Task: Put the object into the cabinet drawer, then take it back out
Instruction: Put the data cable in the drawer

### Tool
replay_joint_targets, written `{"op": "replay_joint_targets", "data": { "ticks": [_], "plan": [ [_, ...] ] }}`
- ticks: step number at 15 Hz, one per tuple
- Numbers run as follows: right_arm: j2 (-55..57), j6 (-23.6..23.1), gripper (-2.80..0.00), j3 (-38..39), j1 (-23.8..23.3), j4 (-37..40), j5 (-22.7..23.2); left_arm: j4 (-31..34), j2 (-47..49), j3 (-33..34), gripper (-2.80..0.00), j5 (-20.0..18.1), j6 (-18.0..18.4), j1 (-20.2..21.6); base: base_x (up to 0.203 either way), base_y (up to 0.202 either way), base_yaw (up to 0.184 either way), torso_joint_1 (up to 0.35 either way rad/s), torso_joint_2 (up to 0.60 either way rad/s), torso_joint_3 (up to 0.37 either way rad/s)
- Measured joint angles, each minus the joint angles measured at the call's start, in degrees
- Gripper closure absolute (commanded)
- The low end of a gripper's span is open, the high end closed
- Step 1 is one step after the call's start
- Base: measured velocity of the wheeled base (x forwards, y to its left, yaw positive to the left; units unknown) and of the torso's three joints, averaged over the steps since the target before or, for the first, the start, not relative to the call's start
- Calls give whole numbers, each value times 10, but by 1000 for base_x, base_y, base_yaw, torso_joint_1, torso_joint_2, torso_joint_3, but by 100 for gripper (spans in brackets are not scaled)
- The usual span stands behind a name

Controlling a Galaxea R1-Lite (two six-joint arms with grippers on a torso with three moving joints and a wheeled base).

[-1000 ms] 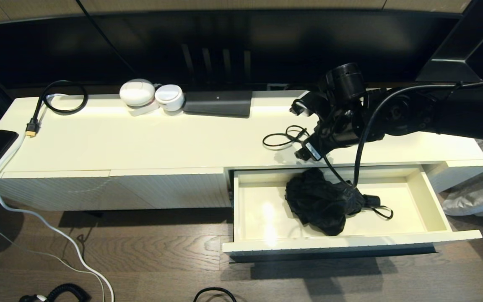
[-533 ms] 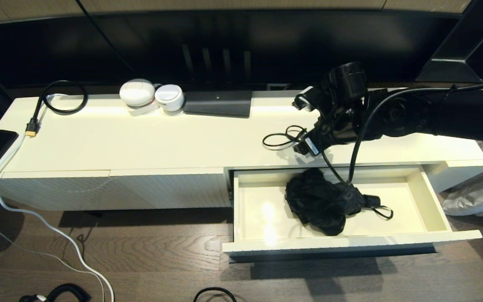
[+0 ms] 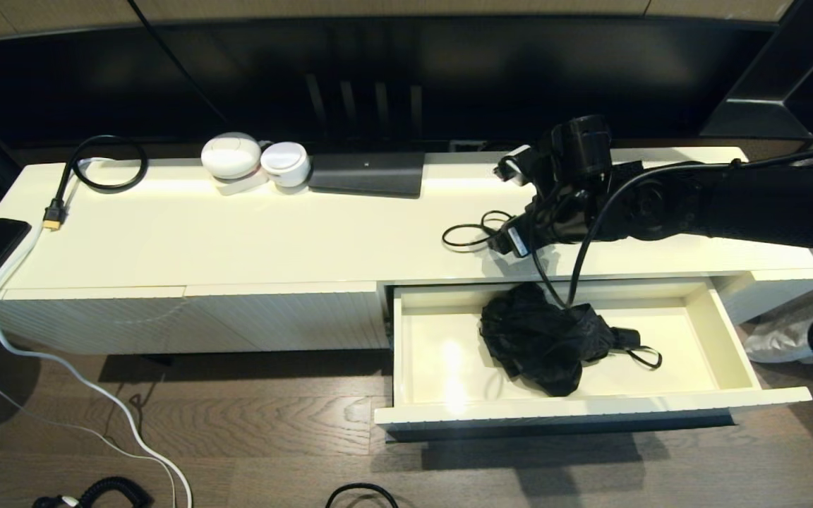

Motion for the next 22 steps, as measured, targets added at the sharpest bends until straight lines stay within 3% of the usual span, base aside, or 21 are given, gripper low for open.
{"op": "replay_joint_targets", "data": {
  "ticks": [13, 14, 22],
  "plan": [
    [10, 29, -280, 0, 1, -3, 15, 0, 0, 0, 0, 0, 0, 0, 0, 0, 0, 0, 0, 0],
    [10, 31, 0, 0, 1, -2, 14, 0, 0, 0, 0, 0, 0, 0, 0, 0, 0, 0, 0, 0],
    [12, 32, 0, 8, 8, 22, 15, 0, 0, 0, 0, 0, 0, 0, 0, 0, 0, 0, 0, 0]
  ]
}}
